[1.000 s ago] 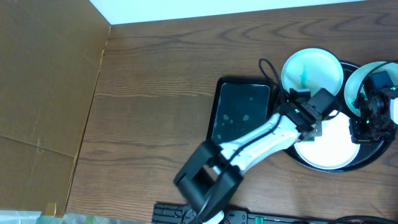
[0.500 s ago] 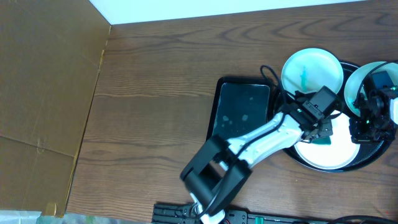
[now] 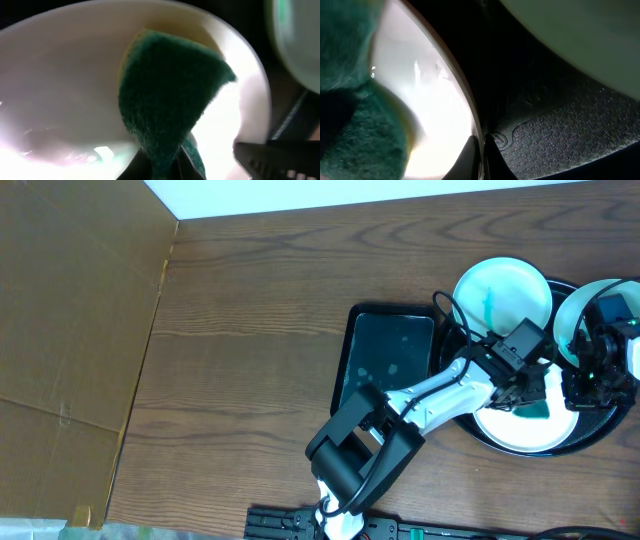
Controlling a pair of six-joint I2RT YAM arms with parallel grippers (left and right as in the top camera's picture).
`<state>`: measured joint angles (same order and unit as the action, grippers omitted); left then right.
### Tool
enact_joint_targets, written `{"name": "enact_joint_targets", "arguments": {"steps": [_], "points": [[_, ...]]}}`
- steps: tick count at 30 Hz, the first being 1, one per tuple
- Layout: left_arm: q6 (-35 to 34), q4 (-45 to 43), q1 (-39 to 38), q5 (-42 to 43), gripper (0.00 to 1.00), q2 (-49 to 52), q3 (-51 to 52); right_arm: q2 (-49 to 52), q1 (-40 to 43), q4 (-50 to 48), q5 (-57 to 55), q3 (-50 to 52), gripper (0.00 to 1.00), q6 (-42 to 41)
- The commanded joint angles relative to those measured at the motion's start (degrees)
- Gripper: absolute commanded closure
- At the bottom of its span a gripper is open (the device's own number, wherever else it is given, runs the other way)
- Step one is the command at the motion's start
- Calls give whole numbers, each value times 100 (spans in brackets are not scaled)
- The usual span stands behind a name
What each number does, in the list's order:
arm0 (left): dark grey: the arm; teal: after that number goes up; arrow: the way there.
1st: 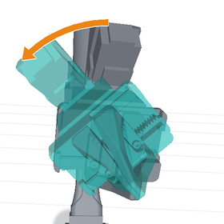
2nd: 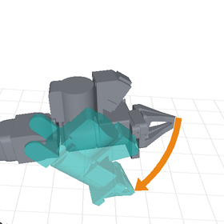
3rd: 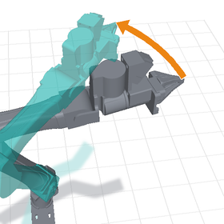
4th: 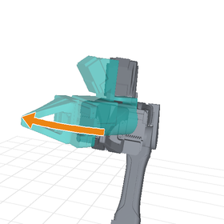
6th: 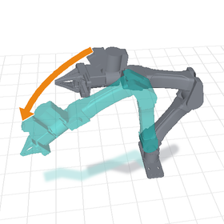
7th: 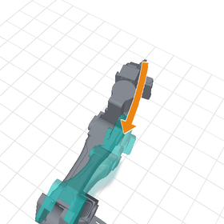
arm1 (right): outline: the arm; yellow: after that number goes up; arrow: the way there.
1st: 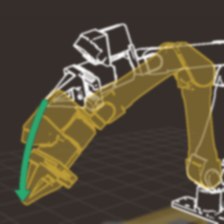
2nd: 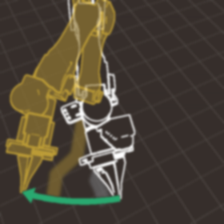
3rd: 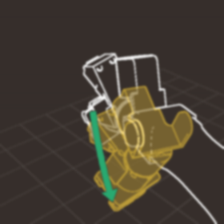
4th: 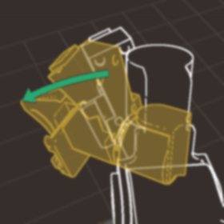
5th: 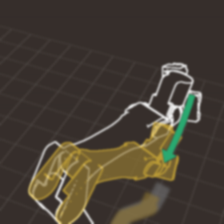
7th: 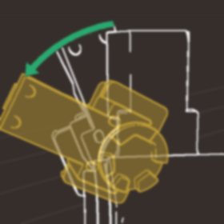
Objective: Clean dirty plates on tray and stack at the side
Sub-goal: 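Scrub the plate surface with the sponge using the left gripper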
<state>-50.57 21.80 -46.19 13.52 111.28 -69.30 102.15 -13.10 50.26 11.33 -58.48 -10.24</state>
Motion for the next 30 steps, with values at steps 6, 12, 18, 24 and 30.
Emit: {"name": "enact_joint_targets", "arguments": {"steps": [6,12,18,24,30], "points": [[118,1263,24,-1744,93,197,72,20,-50,28,-55,46,99,66],[210,1635,291,-2124,93,11,-35,17,-48,70,-57,46,99,66],[203,1733,487,-2319,93,-457,-81,20,-48,76,-57,46,99,66],[203,1563,459,-1224,93,-844,-81,20,-50,57,-55,46,99,61],[201,964,284,-103,93,-831,107,20,-48,55,-50,46,99,-11]]}}
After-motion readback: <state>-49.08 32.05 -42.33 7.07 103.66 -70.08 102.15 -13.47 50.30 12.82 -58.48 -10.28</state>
